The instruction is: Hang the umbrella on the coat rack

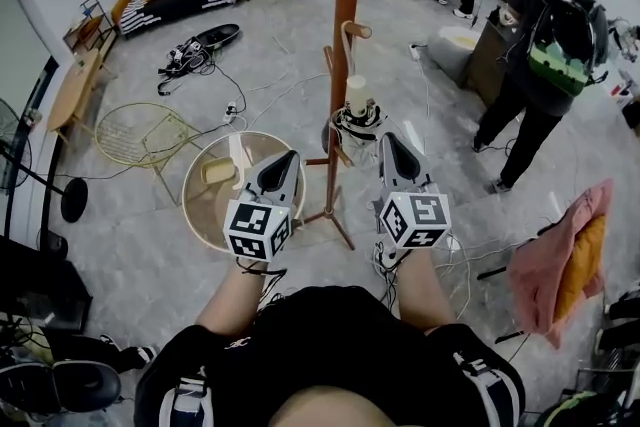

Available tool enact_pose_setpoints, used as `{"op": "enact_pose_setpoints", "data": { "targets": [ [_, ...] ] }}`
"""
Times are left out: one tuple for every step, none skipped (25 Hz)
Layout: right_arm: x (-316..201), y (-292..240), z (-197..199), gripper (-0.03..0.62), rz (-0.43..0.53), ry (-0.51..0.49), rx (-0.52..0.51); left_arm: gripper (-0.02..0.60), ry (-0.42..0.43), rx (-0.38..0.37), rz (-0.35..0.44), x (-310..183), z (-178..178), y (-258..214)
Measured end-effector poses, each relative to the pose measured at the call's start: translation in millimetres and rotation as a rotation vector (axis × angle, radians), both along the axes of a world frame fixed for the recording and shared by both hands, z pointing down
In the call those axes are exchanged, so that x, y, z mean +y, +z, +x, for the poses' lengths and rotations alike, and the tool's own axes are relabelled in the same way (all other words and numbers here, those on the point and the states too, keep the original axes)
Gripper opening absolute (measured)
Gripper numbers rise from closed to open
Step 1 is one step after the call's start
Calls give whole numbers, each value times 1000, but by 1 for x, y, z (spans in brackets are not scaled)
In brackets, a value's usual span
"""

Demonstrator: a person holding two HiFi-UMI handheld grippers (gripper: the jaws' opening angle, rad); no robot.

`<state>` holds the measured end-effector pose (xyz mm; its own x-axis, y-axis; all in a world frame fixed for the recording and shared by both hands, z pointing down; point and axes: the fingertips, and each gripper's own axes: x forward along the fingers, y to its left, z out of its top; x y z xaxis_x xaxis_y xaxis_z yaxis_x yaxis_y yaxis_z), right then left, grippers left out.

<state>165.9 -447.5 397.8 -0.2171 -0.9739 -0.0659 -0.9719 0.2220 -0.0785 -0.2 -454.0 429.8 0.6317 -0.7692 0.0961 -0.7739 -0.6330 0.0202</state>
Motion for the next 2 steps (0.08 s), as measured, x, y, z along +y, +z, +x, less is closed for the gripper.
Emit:
{"op": "enact_pose_setpoints", "data": {
  "targets": [
    [0, 0, 4, 12, -1, 2, -2, 17, -1, 0, 0, 1, 2, 1],
    [-1, 1, 7, 12, -1, 5, -4, 17, -2, -1, 1, 1, 3, 1]
  ]
}}
